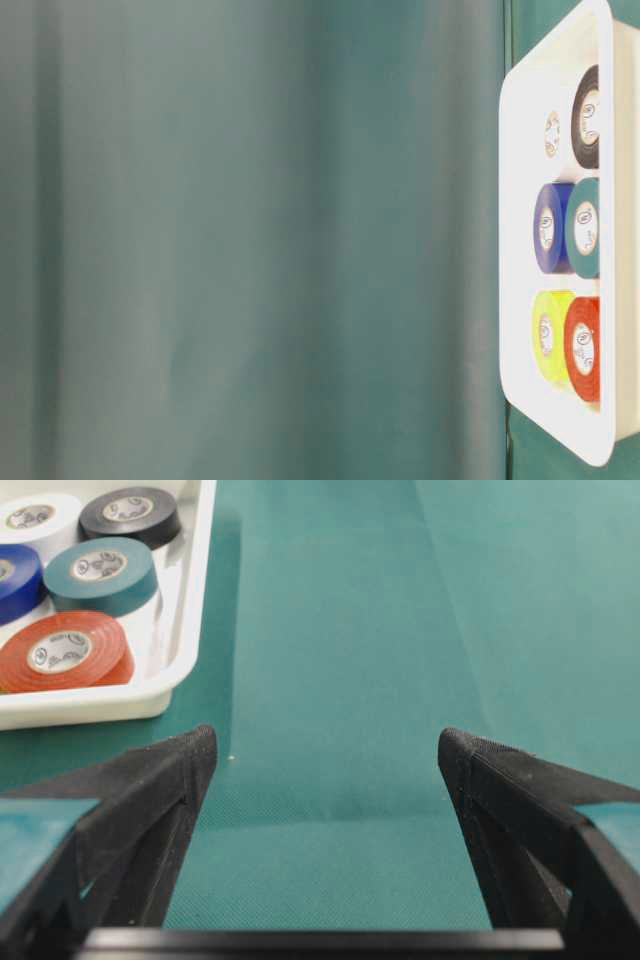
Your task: Put the tape into the white case with the left arm.
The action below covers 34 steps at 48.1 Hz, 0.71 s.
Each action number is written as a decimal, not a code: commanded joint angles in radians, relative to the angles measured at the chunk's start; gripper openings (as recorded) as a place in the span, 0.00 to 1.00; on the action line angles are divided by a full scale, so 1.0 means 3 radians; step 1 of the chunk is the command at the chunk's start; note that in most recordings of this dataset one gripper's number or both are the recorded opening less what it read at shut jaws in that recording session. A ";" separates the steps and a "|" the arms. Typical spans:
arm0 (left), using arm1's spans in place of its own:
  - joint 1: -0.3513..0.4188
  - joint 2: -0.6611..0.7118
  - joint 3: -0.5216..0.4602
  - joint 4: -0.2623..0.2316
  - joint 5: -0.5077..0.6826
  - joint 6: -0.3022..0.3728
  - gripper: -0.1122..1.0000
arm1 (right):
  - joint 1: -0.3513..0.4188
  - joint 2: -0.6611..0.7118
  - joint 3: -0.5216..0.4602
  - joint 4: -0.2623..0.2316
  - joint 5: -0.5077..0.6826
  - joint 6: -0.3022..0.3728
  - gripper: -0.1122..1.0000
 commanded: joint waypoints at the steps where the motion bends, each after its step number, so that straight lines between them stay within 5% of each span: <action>1: 0.0010 0.0036 -0.0046 0.0005 -0.0015 -0.0005 0.99 | -0.0010 0.0020 -0.0036 -0.0005 -0.0031 0.0000 0.02; 34: 0.0041 0.0031 -0.0046 0.0005 -0.0010 -0.0010 0.99 | -0.0010 0.0015 -0.0031 -0.0005 -0.0036 0.0000 0.02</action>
